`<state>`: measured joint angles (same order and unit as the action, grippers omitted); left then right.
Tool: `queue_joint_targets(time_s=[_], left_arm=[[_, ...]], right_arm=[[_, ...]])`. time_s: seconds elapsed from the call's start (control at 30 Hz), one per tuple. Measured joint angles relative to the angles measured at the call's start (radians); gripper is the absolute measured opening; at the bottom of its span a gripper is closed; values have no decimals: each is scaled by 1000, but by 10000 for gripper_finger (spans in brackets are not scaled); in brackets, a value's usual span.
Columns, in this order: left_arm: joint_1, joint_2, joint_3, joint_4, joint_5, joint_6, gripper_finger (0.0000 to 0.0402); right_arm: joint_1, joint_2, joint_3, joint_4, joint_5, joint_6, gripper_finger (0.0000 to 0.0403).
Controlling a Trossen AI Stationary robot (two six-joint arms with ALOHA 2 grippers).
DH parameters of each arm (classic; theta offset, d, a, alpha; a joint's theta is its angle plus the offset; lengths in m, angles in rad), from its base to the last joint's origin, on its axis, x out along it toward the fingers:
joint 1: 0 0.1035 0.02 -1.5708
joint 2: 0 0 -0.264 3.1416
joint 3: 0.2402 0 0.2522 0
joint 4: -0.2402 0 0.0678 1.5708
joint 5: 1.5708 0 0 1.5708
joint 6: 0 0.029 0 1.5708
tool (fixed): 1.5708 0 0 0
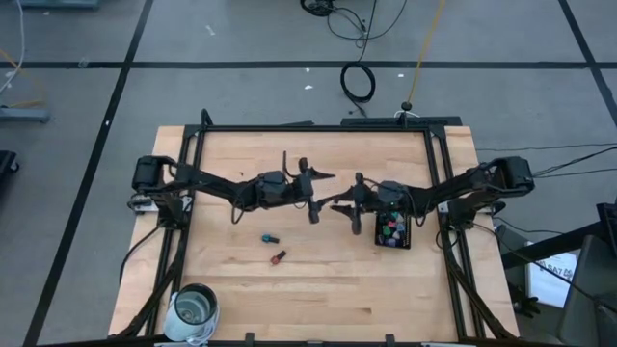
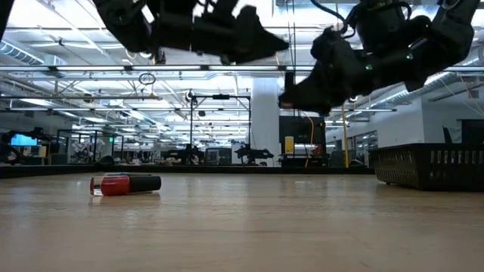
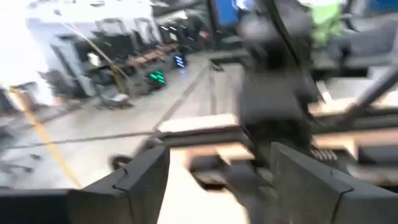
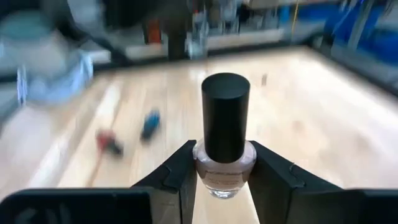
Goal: Pick & Place Nail Polish
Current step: Put the light pink nail polish into the black basket, then put the dark blue nail polish into the black basket
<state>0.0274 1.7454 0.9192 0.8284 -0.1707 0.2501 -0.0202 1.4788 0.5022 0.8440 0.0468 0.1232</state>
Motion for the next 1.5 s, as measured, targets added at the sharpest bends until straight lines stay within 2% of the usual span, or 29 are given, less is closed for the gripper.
queue_joint_targets(time_s=[0.2,0.33,0.57,0.73,0.93,1.03,1.23,1.4,1.5], left_arm=[[-35,-88,1,-153,-124,6,295],[-33,-108,1,-267,-155,2,296],[11,-96,1,-333,-145,-48,296],[40,-96,1,-363,-137,-127,296],[53,-96,1,-386,-135,-160,296],[53,-95,1,-384,-135,-159,296],[53,-95,1,-383,-135,-159,296],[53,-95,1,-385,-134,-180,296],[53,-95,1,-385,-134,-182,296]], right_arm=[[28,-184,0,-310,33,70,106],[86,-350,0,-591,30,181,106],[226,-569,0,-914,30,396,106],[308,-637,0,-1127,29,640,106],[374,-642,0,-1377,29,903,106],[381,-640,0,-1438,30,961,106],[382,-640,0,-1436,37,965,112],[382,-639,-1,-1436,68,973,183],[382,-633,-1,-1432,90,969,210]])
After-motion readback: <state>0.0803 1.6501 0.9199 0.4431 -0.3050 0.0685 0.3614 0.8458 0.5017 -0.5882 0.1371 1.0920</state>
